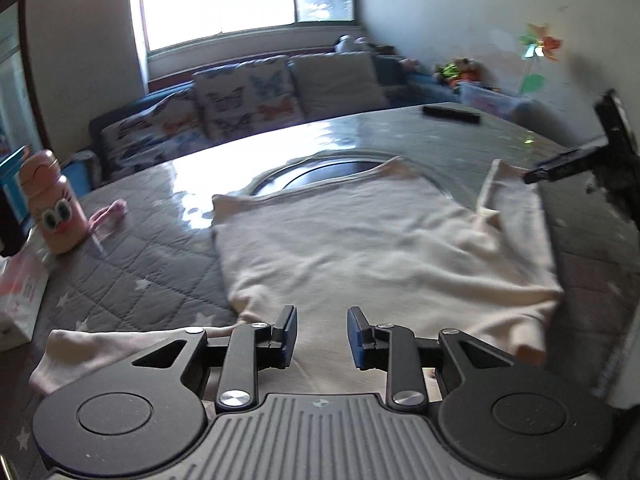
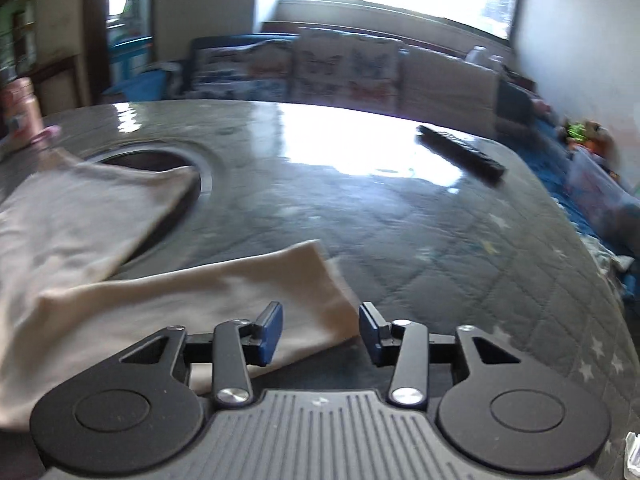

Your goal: Fold clothes

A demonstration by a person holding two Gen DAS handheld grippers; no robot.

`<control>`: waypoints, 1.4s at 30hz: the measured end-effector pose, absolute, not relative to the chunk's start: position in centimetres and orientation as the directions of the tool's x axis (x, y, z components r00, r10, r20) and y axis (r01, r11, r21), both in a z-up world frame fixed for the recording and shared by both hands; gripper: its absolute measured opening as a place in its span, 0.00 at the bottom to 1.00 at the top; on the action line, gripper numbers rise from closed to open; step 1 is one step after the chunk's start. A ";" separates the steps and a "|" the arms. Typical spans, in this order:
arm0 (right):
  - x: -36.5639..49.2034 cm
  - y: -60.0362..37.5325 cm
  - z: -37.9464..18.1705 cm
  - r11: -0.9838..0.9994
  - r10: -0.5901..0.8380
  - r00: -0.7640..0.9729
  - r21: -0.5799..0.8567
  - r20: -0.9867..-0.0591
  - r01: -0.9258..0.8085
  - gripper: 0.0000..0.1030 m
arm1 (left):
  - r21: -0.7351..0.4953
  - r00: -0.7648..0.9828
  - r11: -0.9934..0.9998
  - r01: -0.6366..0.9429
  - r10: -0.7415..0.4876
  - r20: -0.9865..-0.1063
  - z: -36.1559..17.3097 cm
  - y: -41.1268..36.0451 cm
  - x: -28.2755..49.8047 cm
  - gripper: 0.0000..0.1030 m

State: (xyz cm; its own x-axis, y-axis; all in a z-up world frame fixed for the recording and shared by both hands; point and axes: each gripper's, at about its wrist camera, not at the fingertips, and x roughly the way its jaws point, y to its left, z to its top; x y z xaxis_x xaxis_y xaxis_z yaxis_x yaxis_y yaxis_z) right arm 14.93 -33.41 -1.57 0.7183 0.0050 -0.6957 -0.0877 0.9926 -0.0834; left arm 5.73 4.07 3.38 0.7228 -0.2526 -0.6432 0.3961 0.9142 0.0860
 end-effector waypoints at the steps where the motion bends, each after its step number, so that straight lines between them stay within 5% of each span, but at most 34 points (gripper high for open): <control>1: 15.3 -33.8 -1.9 0.994 -0.003 0.716 -0.079 -0.698 -0.073 0.48 | 0.093 0.726 0.920 0.380 -0.235 -0.646 3.1 4.1 6.3 0.29; 3: 16.0 -34.5 -2.6 0.998 -0.003 0.709 -0.051 -0.705 -0.046 0.45 | 0.085 0.725 0.932 0.353 -0.215 -0.655 2.8 4.1 7.5 0.29; 7: 16.1 -35.0 -2.6 0.999 0.022 0.706 -0.008 -0.708 -0.039 0.08 | 0.076 0.729 0.951 0.301 -0.178 -0.661 2.4 4.2 9.9 0.29; 11: 14.8 -35.2 -1.8 0.994 -0.071 0.715 -0.107 -0.696 -0.006 0.04 | 0.074 0.729 0.962 0.262 -0.147 -0.669 2.1 4.4 11.9 0.29; 17: 14.5 -35.9 -1.6 0.983 -0.149 0.672 -0.185 -0.725 0.019 0.06 | 0.076 0.728 0.974 0.213 -0.106 -0.677 1.9 4.9 14.9 0.36; 20: 15.0 -35.0 -0.6 0.982 -0.137 0.699 -0.189 -0.702 0.003 0.15 | 0.079 0.730 0.980 0.182 -0.081 -0.679 2.0 5.3 16.5 0.38; 34: 26.1 -25.3 -0.1 0.946 0.284 0.630 0.106 -0.723 -0.305 0.27 | 0.015 0.703 0.997 0.082 -0.047 -0.710 0.9 6.4 24.1 0.40; 38: 28.8 -23.1 -2.0 0.938 0.306 0.598 0.129 -0.741 -0.321 0.28 | -0.005 0.701 0.996 0.092 -0.069 -0.710 0.6 6.5 25.1 0.35; 42: 29.9 -22.4 -2.9 0.938 0.308 0.593 0.133 -0.744 -0.321 0.27 | -0.011 0.701 0.992 0.126 -0.097 -0.706 0.5 6.1 25.8 0.17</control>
State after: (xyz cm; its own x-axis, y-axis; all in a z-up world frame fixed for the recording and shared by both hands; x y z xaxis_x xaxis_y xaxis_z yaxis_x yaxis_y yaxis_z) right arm 29.95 -22.39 -2.87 0.5933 0.3083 -0.7436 -0.3207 0.9378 0.1329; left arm 25.84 6.15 0.46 0.7013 -0.0968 -0.7063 0.1260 0.9920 -0.0109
